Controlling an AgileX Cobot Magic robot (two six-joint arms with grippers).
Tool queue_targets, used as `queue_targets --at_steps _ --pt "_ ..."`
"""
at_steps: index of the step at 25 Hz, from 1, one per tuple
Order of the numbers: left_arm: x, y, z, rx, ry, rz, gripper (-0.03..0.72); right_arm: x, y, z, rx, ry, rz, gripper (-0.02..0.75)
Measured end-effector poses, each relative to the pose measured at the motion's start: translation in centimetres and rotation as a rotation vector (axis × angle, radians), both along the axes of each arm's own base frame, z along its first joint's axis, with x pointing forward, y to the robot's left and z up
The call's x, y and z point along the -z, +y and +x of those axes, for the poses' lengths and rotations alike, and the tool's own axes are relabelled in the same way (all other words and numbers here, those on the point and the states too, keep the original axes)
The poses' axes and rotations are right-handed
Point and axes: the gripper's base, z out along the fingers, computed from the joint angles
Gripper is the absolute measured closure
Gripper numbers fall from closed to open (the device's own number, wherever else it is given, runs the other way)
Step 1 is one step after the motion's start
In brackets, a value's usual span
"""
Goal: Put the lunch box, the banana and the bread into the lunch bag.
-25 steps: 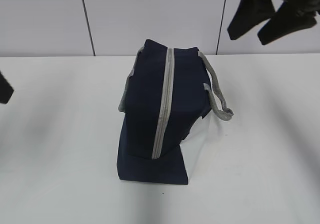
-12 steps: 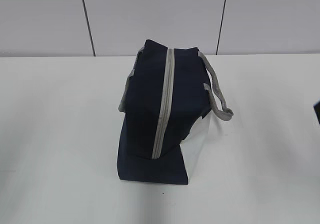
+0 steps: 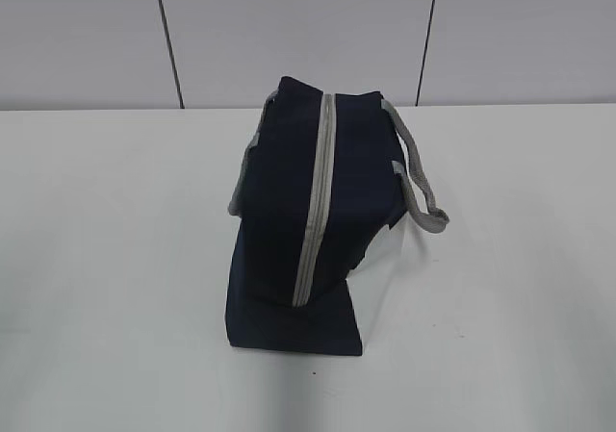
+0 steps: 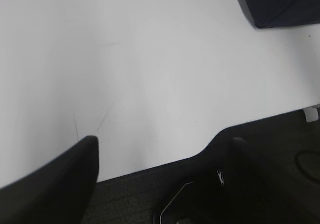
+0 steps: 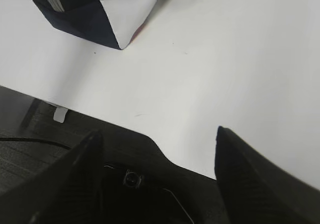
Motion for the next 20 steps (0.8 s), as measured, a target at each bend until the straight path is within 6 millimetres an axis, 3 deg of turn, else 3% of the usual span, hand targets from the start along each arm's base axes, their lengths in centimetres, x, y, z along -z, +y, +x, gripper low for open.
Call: queue_targets --at_steps 7,20 --pt "-0.3 0.4 -1.7 -0.001 -0.115 -0.030 0.167 3.0 -0.9 -1.5 0.026 -0.023 -0.069 0.228" --pt "0.2 0.6 -1.8 -0.003 -0.171 -0.035 0.169 3.3 -2.2 -1.4 0.186 -0.041 -0.116 0.228"
